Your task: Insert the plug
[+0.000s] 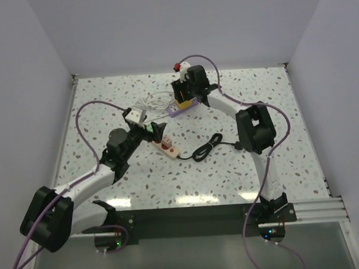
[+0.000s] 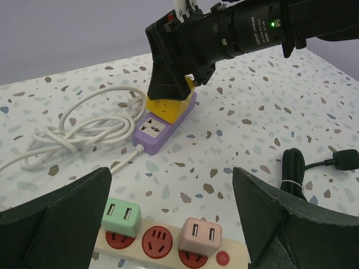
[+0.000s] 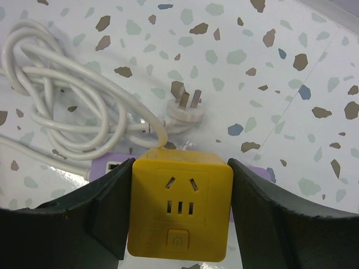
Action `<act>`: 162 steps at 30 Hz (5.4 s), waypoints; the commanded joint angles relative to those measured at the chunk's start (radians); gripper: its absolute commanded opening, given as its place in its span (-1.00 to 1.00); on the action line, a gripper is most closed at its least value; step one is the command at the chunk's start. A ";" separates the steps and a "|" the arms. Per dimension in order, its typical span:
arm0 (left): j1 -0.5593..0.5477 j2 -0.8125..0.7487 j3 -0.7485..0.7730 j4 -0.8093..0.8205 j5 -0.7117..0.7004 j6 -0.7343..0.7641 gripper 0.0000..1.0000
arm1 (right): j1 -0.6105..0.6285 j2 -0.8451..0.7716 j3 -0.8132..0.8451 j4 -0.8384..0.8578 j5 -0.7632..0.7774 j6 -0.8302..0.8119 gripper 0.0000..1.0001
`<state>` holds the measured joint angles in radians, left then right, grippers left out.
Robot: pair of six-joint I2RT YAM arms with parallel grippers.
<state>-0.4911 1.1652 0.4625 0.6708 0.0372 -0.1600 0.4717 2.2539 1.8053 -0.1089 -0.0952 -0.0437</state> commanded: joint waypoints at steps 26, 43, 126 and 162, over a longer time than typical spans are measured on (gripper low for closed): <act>0.020 -0.041 -0.036 0.044 0.001 0.027 0.90 | -0.008 0.144 0.037 -0.166 0.068 -0.041 -1.00; 0.020 -0.073 -0.051 0.044 0.010 0.028 0.90 | -0.010 0.214 0.123 -0.367 0.051 -0.042 -1.00; 0.029 -0.165 -0.088 0.062 0.063 0.002 0.95 | 0.012 -0.013 -0.032 -0.109 0.026 0.160 0.41; 0.031 -0.145 -0.082 0.067 0.081 0.000 0.96 | 0.015 -0.065 0.015 -0.103 0.072 0.116 0.45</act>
<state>-0.4706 1.0172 0.3775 0.6792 0.1028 -0.1555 0.4808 2.2547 1.7714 -0.2104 -0.0422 0.0853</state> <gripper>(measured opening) 0.975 0.738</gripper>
